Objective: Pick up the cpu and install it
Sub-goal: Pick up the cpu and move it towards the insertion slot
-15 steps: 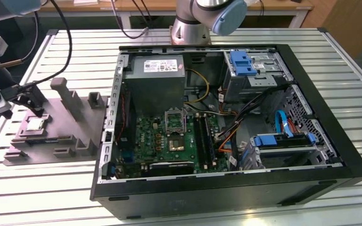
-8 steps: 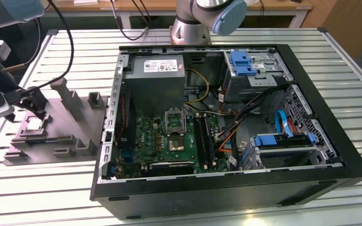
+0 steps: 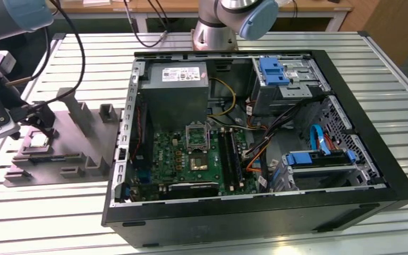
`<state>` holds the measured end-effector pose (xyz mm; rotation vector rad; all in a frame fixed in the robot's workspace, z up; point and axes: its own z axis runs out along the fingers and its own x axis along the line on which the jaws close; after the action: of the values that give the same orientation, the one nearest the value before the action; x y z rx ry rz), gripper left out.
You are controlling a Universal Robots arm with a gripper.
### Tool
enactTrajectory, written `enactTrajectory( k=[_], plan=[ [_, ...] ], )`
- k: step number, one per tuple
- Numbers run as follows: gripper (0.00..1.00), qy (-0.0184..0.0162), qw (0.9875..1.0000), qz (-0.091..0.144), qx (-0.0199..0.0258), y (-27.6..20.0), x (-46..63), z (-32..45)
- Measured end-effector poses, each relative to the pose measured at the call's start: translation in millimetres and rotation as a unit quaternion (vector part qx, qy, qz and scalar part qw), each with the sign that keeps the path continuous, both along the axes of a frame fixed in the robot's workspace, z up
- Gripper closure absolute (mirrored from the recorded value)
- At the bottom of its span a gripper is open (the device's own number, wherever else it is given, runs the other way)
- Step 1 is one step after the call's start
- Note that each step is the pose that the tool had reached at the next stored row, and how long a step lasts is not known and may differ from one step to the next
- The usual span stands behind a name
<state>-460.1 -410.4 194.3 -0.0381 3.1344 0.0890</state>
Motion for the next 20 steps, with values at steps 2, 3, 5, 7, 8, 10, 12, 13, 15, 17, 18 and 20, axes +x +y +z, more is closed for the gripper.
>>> enactTrajectory(
  k=[2,3,5,7,8,10,12,13,15,17,18,20],
  plan=[
    [0.23,-0.0001,1.0000,-0.001,0.0000,0.0,0.0,-1.4],
    [0.23,-0.0001,1.0000,-0.002,0.0000,0.0,0.0,-1.9],
    [0.23,-0.0001,1.0000,-0.002,0.0000,0.0,0.0,-2.8],
    [0.23,-0.0001,1.0000,-0.002,0.0000,0.0,0.0,-4.0],
    [0.23,-0.0002,1.0000,-0.002,0.0001,0.0,0.1,-4.8],
    [0.23,-0.0001,1.0000,-0.002,0.0001,0.0,0.0,-6.7],
    [0.23,-0.0001,1.0000,-0.002,0.0001,0.0,0.0,-8.6],
    [0.23,-0.0002,1.0000,-0.002,0.0001,0.0,0.0,-9.7],
    [0.23,-0.0001,1.0000,-0.002,0.0000,0.0,-0.1,-11.1],
    [0.23,-0.0001,1.0000,-0.002,0.0000,0.0,-0.7,-12.0],
    [0.23,-0.0002,1.0000,-0.002,0.0001,0.0,-0.8,-12.6],
    [0.23,-0.0001,1.0000,-0.002,0.0001,0.0,-1.1,-13.7]
  ],
)
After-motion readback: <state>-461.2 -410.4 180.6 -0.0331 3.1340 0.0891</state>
